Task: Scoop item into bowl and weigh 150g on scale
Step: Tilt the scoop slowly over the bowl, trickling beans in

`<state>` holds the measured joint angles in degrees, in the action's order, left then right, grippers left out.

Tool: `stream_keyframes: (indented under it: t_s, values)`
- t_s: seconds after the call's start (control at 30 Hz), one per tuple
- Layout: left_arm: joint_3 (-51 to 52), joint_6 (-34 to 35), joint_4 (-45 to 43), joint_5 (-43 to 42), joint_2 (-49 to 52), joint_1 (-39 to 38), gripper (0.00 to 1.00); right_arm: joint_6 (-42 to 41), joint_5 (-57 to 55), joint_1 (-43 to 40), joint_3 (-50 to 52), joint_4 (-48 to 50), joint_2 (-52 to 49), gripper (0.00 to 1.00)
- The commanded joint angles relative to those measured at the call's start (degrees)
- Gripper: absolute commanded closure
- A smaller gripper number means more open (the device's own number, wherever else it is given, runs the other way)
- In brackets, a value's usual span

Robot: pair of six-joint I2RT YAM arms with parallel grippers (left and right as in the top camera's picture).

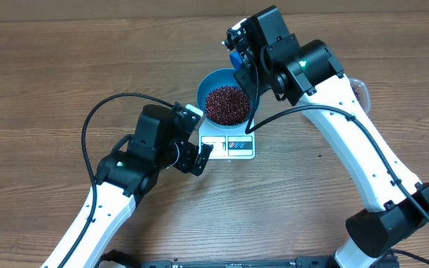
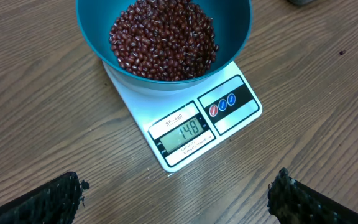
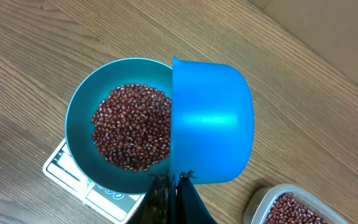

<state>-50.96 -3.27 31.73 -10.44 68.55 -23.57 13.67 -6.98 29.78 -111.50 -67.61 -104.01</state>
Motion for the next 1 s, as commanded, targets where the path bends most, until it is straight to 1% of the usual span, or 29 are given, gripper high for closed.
stream_keyframes:
  t_s: [0.0, 0.97]
  values:
    - [0.07, 0.70, -0.04, 0.35, 0.33, 0.20, 0.00, 0.83, -1.11, 0.26, -1.11, 0.63, 1.14, 0.96]
    - [0.07, 0.70, -0.02, 0.35, 0.33, 0.20, 0.00, -0.13, -0.22, 0.26, -1.11, -0.20, 1.14, 0.96]
